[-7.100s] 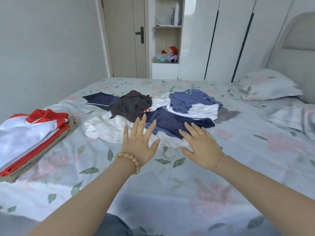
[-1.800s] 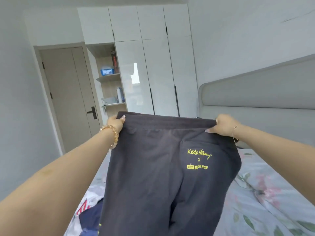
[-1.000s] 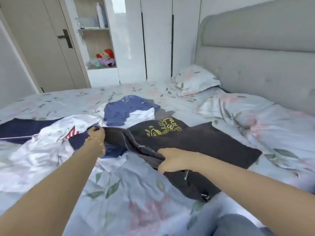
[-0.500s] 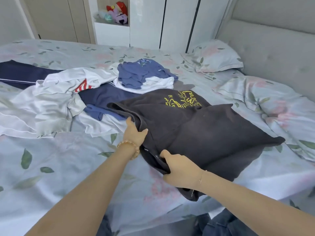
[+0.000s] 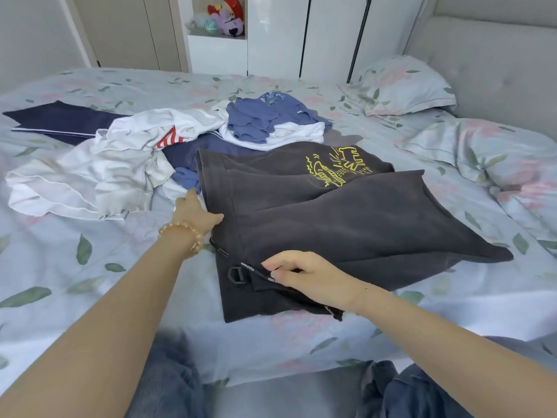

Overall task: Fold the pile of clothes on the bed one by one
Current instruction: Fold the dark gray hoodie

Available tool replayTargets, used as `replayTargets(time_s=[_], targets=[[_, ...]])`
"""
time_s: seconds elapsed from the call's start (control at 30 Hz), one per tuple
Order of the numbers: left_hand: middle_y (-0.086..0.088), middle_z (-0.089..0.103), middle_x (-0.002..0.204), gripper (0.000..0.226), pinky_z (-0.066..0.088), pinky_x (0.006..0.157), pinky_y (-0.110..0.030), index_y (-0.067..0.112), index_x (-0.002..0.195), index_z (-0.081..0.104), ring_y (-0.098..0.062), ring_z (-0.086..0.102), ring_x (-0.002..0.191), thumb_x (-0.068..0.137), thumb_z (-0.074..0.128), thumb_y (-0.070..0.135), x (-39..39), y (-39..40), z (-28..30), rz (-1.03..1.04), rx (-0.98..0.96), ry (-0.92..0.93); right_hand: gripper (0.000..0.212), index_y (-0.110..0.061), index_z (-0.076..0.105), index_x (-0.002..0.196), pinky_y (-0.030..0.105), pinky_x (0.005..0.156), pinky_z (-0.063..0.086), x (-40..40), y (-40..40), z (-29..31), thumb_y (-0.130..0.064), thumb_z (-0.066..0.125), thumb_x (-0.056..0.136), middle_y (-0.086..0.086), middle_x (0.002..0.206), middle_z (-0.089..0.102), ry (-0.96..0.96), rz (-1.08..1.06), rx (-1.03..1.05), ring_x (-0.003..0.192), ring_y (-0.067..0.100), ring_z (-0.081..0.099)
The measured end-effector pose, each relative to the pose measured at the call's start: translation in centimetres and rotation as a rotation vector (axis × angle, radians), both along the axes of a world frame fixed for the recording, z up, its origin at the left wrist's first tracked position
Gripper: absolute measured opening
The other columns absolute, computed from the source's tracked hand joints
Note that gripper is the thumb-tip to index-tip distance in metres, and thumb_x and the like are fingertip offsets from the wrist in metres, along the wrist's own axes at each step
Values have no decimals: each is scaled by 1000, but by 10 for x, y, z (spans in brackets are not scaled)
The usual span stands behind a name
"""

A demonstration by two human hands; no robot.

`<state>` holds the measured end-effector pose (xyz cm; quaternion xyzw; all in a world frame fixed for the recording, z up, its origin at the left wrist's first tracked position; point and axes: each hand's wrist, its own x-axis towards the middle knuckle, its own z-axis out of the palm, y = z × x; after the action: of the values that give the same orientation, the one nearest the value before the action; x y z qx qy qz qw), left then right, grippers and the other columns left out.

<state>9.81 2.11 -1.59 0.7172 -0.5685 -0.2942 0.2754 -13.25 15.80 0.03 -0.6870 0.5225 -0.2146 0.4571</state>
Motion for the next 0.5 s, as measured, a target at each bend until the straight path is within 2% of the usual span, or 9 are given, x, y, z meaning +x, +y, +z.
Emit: replayTargets(time_s=[0.07,0.13,0.17,0.23,0.3,0.37,0.43,0.5], targets=[[-15,41,136,65,41,102,-39,13,138,40,-31,49,121,83,72,25,-6,26,14,-99,-109,-122,26,-19,69,112,19,84,50,-31,4,-8,-7,53,95,-7,98,67,-39,-32,-31,87,8,62],[-4,58,110,28,48,82,-29,17,108,59,-21,59,97,85,69,30,-16,57,23,-211,-131,-153,29,-18,73,105,28,87,54,-59,3,-11,-1,52,94,0,101,68,-57,-68,-70,94,15,64],[0,61,96,19,46,72,-24,18,94,59,-17,59,87,87,66,35,-20,72,25,-265,-91,-199,29,-18,73,103,29,86,56,-72,2,-11,-1,52,94,1,103,68,-68,-83,-80,98,16,64],[4,60,79,25,44,69,-23,20,84,54,-14,58,79,89,60,44,-25,99,21,-373,44,-312,26,-20,74,99,29,84,56,-98,0,-13,-4,55,95,-1,103,71,-82,-141,-115,100,16,65],[6,59,77,28,45,71,-24,23,92,52,-13,59,77,87,60,49,-25,123,17,-454,88,-313,23,-20,74,94,33,86,56,-121,4,-20,-4,58,93,-6,98,71,-50,-261,-226,94,14,66],[8,61,84,37,45,73,-20,32,109,49,-7,59,79,82,65,52,-23,145,14,-484,88,-188,22,-20,71,92,33,88,53,-137,13,-31,-1,59,90,-9,98,69,79,-313,-393,91,10,64],[11,62,93,50,43,76,-15,37,121,47,-3,58,88,78,72,48,-27,162,10,-496,21,-71,21,-23,69,97,27,89,48,-146,22,-37,-5,63,89,-13,101,66,266,-215,-567,98,7,59],[14,65,93,50,40,82,-15,36,124,50,-2,57,96,80,74,37,-34,171,4,-553,-78,10,20,-24,68,106,22,92,42,-151,29,-38,-15,66,89,-16,106,64,345,-131,-623,104,6,53]])
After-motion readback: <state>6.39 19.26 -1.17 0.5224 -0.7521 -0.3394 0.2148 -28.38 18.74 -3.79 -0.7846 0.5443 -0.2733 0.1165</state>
